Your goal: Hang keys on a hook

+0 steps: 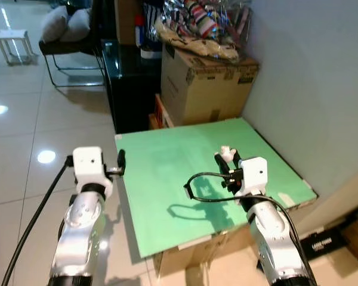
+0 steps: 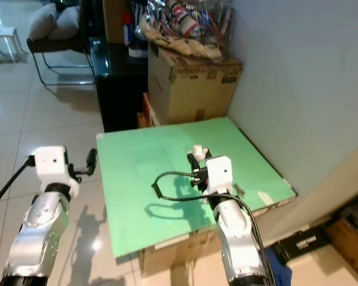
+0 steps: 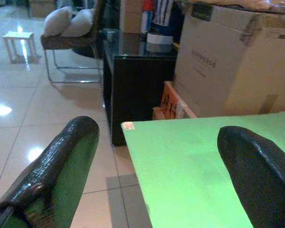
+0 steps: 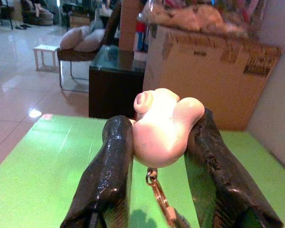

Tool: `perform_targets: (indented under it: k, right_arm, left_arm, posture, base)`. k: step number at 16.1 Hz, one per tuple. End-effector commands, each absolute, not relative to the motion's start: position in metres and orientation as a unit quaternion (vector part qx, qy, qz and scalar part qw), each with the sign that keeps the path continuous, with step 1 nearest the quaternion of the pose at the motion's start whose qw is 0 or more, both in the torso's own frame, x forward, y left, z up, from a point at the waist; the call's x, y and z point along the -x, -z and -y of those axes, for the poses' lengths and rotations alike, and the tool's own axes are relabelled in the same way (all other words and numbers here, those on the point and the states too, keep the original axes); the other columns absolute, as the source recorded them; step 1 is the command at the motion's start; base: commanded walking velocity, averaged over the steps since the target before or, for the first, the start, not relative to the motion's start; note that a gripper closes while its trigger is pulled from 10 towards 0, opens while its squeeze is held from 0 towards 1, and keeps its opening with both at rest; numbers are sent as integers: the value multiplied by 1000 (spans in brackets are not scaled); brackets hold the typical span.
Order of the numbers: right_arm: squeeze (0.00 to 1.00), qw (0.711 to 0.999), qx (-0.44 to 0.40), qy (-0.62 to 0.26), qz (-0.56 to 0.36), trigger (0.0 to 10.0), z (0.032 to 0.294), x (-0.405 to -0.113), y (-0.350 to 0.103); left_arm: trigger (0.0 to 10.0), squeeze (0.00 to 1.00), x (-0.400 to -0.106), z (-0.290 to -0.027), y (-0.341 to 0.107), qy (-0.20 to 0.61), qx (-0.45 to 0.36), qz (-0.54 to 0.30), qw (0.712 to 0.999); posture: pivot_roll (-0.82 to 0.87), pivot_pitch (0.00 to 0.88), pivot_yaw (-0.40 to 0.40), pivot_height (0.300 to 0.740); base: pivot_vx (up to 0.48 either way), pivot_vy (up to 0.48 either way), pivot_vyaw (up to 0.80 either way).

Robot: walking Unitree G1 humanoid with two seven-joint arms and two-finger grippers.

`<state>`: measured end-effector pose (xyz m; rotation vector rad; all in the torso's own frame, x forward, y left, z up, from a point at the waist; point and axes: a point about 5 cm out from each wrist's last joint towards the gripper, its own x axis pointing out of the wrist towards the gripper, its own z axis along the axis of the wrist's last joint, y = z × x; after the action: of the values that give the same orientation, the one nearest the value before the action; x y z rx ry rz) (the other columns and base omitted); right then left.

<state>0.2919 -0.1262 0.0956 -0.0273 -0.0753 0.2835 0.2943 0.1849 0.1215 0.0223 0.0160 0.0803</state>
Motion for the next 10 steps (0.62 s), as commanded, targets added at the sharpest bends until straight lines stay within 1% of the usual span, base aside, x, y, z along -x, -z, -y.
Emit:
perform_targets:
  k: [1, 5, 6, 9, 10]
  right_arm:
    - [0, 991, 5, -131, 22, 0, 131, -291, -91]
    - [0, 993, -5, -119, -5, 0, 135, -288, -81]
    - [0, 993, -4, -119, -7, 0, 135, -287, -80]
    - [0, 993, -2, -120, -15, 0, 135, -288, -77]
    - [0, 993, -3, -119, -20, 0, 136, -289, -76]
  left_arm:
    - [10000, 0, -295, -182, -118, -33, -16, -13, 999]
    - [10000, 0, -295, -180, -118, -23, -26, -14, 999]
    - [10000, 0, -295, -179, -118, -20, -21, -13, 999]
    - [10000, 0, -294, -177, -121, -15, -22, -1, 1000]
    - [10000, 0, -292, -176, -122, -13, -25, 6, 1000]
  posture:
    - [4, 0, -70, 740]
    - [2, 0, -66, 740]
    - [3, 0, -67, 740]
    - [5, 0, -69, 740]
    - [7, 0, -71, 740]
  base:
    - [-319, 0, 0]
    - [-308, 0, 0]
    - [0, 0, 0]
    - [0, 0, 654]
    - [0, -480, 675]
